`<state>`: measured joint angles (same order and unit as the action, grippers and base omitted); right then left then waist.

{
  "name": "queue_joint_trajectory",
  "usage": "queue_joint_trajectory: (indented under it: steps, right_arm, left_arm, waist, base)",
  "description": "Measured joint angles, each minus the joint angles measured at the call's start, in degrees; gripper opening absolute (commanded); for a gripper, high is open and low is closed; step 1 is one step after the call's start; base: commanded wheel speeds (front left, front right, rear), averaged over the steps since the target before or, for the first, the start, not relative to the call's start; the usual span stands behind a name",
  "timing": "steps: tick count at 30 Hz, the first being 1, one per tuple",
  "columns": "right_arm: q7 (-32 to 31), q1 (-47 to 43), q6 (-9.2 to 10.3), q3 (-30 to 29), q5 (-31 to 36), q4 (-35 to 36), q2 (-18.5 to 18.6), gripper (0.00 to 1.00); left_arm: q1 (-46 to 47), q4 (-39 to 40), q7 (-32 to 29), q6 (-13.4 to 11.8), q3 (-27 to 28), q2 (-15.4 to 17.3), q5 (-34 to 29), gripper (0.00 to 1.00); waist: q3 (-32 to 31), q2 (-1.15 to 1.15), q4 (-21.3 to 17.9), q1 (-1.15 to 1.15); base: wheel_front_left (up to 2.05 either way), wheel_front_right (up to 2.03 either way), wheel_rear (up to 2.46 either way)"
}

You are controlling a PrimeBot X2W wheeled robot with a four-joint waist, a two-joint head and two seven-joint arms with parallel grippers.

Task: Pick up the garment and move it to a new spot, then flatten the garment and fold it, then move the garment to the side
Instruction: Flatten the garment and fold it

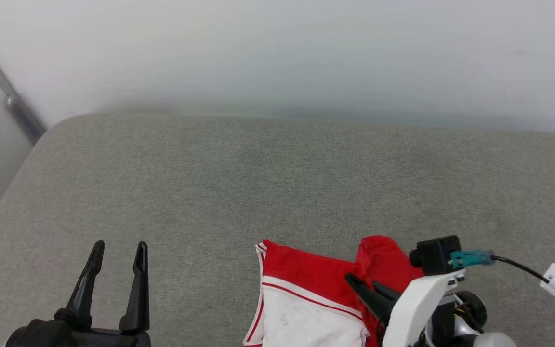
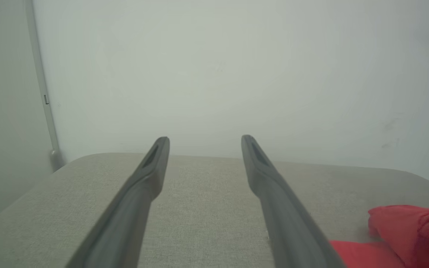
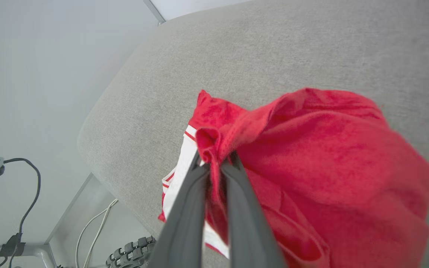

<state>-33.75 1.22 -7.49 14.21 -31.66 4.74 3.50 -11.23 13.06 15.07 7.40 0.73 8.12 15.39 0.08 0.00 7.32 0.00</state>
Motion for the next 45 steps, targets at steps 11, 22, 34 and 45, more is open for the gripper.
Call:
queue_joint_trajectory:
  steps: [11,22,34,45]
  right_arm:
    - [4.66,3.35,0.00,11.11,-1.83,-8.31,-0.49,0.00]
    - [10.05,8.33,0.00,16.34,-3.37,-18.93,-0.53,0.45]
    - [12.93,15.51,-0.01,16.31,8.29,-19.78,-0.24,1.00]
    - [23.62,18.60,0.00,1.72,19.97,-11.00,9.48,1.00]
  left_arm:
    - [0.01,-0.59,0.00,0.00,-0.70,0.32,0.37,1.00]
    - [0.32,-1.24,0.00,0.00,-1.05,0.38,0.55,1.00]
    - [1.09,-1.70,0.00,0.00,-1.00,0.27,0.96,1.00]
    - [1.40,-1.42,0.00,0.00,-0.98,0.16,0.99,1.00]
  waist:
    - [0.34,0.00,3.80,0.00]
    - [1.28,0.00,4.59,0.00]
    - [1.35,0.00,1.48,0.00]
    - [0.97,0.00,-3.58,0.00]
  base:
    - [0.00,0.00,0.00]
    - [0.00,0.00,0.00]
    - [0.00,0.00,0.00]
    - [0.00,0.00,0.00]
